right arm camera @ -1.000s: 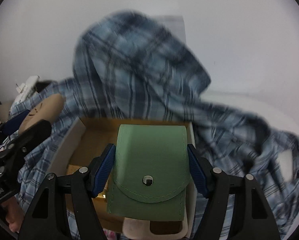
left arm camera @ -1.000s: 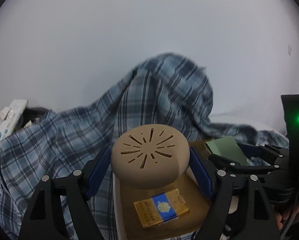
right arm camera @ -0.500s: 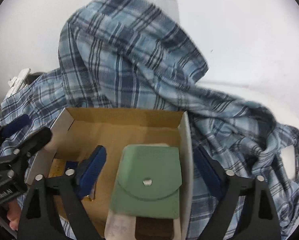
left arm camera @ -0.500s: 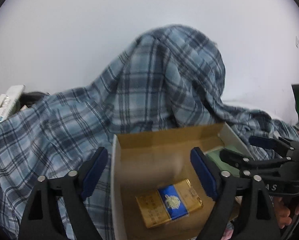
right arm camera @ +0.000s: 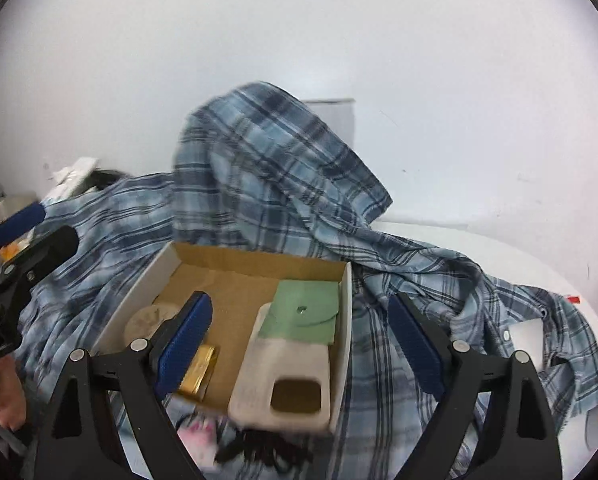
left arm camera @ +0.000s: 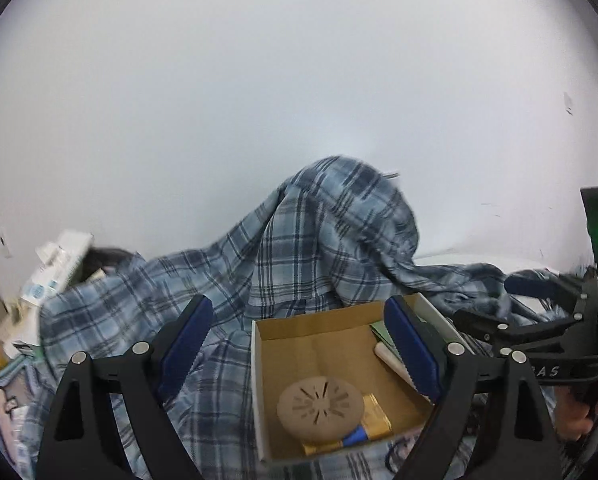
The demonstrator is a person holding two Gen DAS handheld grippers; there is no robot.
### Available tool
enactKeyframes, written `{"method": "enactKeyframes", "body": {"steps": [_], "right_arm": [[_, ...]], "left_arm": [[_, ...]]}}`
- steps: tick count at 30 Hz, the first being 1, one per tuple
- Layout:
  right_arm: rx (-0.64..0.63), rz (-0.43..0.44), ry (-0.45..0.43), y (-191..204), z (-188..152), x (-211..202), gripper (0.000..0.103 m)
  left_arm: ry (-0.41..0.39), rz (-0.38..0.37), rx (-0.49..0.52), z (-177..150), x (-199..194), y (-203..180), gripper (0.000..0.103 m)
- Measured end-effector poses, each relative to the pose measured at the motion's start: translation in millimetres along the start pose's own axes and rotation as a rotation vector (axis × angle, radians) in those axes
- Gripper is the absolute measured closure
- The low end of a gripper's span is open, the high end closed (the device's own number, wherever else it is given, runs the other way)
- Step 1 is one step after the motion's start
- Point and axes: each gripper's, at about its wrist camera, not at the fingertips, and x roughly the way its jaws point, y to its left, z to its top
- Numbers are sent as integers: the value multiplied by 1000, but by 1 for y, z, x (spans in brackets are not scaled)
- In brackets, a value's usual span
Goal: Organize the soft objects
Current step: 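Lower the tan pad into the box with the left tool while the right tool drops the green pouch in, then withdraw both open tools from the box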
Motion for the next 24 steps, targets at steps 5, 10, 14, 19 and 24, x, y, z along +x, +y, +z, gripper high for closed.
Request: {"method": "enactKeyframes", "body": {"steps": [5,10,14,19,24], "right_arm": [[-17,18,-46,4,-22,-37,14],[28,45,-74,-1,-40,-62,14],[12,35,-119,0,-55,-75,11],[-11,-2,-181,-2,-73,-82,0],[8,-5,-161,-10,-79,-72,0]], "left_arm": [[-42,-21,19,-15,-42,-6,14],[-96,-5,58,-40,-78,-20,0],[-158,-25,63,-54,-99,-28,0],[-173,-48,102,-69,-103,-39,0],[-110,-82,130,-81,-89,-46,0]]}}
